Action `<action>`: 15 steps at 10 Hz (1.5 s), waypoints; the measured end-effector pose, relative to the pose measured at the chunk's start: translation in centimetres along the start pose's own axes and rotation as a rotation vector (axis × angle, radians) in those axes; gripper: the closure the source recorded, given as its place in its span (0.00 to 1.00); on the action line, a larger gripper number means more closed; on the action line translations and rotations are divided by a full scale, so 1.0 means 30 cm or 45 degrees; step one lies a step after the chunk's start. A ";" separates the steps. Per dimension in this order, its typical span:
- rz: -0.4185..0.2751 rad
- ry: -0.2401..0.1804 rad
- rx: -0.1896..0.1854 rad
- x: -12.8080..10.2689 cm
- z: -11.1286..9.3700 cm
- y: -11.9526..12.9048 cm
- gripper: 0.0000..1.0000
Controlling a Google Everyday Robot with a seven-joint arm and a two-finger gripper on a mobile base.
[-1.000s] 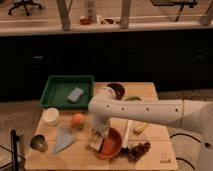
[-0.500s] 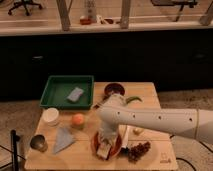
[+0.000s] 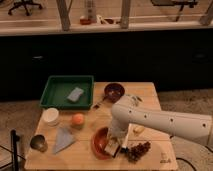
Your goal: Wipe red bowl with eraser
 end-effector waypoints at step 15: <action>-0.308 -0.046 -0.047 -0.118 0.056 -0.275 1.00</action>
